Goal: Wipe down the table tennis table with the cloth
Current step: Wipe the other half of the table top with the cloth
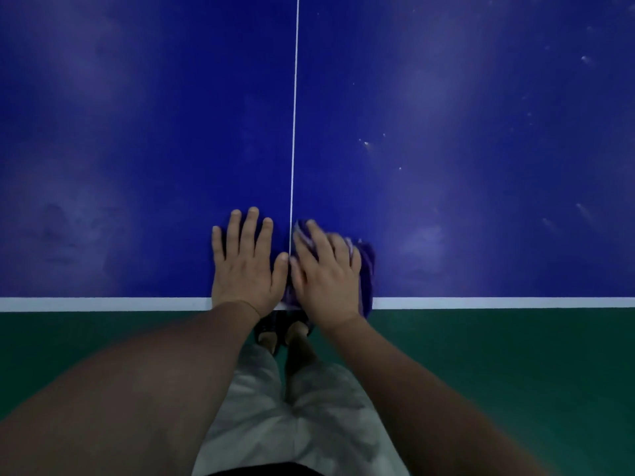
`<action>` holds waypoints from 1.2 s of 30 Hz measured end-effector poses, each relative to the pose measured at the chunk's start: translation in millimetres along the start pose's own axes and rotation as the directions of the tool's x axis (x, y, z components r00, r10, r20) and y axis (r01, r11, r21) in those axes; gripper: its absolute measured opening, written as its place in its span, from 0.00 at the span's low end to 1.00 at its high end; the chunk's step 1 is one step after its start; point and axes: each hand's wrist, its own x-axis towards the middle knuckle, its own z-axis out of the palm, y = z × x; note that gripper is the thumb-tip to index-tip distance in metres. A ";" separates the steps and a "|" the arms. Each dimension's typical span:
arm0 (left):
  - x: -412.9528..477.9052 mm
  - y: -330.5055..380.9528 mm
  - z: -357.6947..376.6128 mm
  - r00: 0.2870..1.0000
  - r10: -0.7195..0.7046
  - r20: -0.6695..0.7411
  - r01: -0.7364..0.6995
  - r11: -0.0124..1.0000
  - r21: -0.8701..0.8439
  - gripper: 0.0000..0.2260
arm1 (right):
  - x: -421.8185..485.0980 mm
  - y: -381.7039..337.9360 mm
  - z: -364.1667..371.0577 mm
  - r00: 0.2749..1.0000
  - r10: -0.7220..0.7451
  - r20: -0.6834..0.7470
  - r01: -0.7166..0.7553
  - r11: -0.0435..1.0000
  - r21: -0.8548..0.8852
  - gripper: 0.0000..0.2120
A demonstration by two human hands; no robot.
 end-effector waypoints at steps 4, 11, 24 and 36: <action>0.5 -1.3 4.7 1.000 0.000 -0.020 0.000 1.000 0.007 0.32 | -10.4 71.9 -11.9 0.992 -0.125 0.011 0.126 0.990 -0.069 0.21; -2.0 -7.6 10.9 0.997 0.060 -0.047 -0.061 0.998 -0.008 0.28 | 19.2 84.0 -22.2 0.836 0.542 -0.081 -0.545 0.838 -0.021 0.23; -6.8 -4.1 4.1 0.981 0.193 -0.017 -0.192 0.980 0.046 0.27 | 3.7 158.3 -44.0 0.870 0.493 -0.008 -0.493 0.870 -0.021 0.22; -1.8 142.1 9.1 0.996 0.006 -0.090 -0.014 0.996 -0.087 0.26 | 1.1 189.8 -40.5 0.983 0.177 -0.045 -0.175 0.984 0.040 0.20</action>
